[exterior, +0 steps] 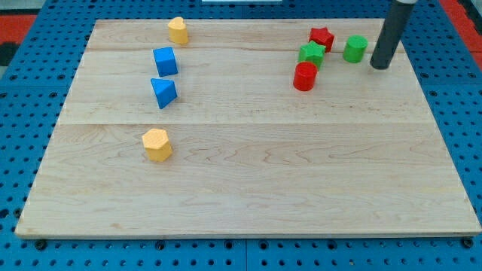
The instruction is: Place the red circle into the green star
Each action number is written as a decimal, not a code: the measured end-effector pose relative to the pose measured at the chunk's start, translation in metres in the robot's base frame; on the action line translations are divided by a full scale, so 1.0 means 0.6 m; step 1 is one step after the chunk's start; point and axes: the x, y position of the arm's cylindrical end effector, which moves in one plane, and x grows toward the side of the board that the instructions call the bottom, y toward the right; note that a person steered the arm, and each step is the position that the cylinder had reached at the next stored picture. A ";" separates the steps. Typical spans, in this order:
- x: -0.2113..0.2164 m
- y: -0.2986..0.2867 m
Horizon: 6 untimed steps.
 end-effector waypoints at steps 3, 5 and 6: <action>0.073 -0.153; 0.017 -0.195; 0.045 -0.195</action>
